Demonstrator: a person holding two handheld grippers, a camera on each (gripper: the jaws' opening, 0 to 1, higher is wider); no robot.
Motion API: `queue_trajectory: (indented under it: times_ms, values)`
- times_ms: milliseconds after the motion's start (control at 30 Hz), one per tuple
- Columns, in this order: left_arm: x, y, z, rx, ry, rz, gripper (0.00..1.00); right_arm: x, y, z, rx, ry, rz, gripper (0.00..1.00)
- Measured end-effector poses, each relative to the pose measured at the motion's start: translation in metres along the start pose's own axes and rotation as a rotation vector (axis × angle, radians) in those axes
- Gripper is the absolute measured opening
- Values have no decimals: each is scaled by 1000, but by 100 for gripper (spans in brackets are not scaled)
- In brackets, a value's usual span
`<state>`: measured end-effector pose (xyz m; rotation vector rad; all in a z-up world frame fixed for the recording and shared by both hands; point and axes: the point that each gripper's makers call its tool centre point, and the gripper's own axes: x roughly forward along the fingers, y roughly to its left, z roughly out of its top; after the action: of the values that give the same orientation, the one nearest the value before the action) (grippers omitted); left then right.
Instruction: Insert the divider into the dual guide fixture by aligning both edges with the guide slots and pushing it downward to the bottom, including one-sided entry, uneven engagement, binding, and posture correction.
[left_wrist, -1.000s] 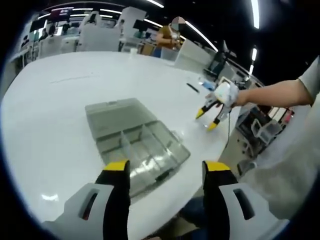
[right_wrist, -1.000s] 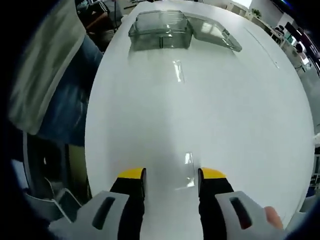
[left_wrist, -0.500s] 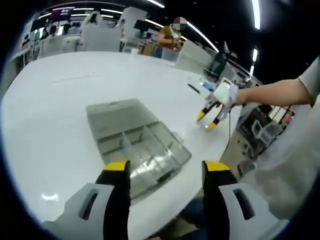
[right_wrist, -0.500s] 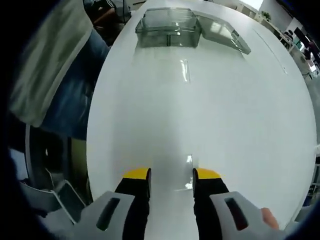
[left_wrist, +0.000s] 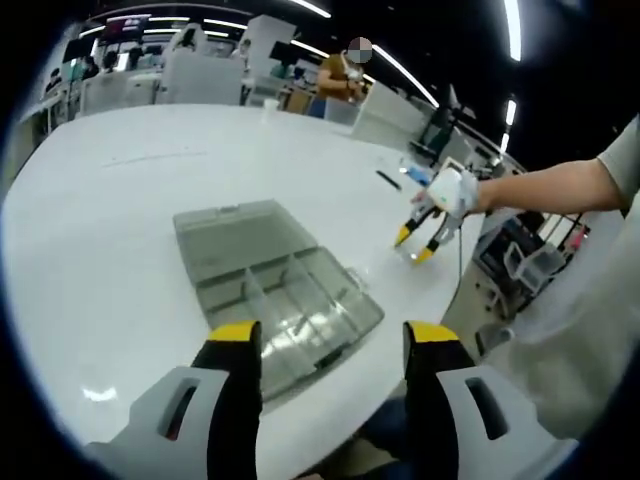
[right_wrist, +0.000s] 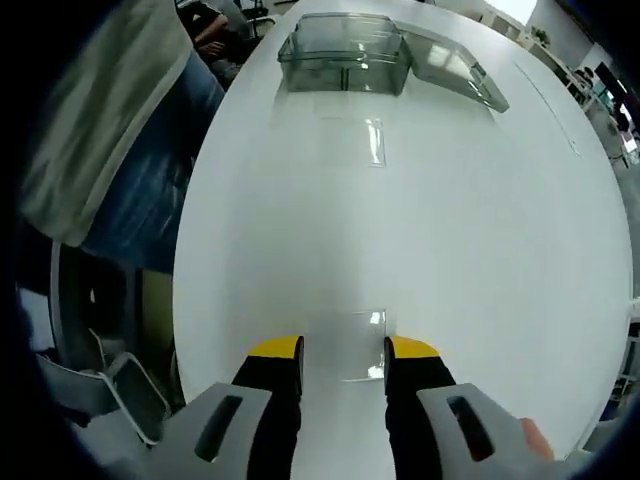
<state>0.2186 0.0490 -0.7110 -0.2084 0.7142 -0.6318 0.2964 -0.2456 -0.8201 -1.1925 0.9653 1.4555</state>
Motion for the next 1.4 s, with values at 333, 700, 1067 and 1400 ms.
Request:
queue_trajectory:
  times_ms: [333, 700, 1067, 1400]
  values:
    - [-1, 0, 2, 1, -3, 0, 55, -1, 0, 1, 11, -1, -5, 27]
    - [0, -1, 5, 4, -7, -6, 55, -7, -3, 11, 21, -13, -26, 27]
    - [4, -3, 10, 10, -13, -20, 55, -15, -5, 34, 20, -42, -46, 27]
    - [10, -6, 15, 13, -17, -38, 54, -25, -7, 65, 7, -84, -71, 27]
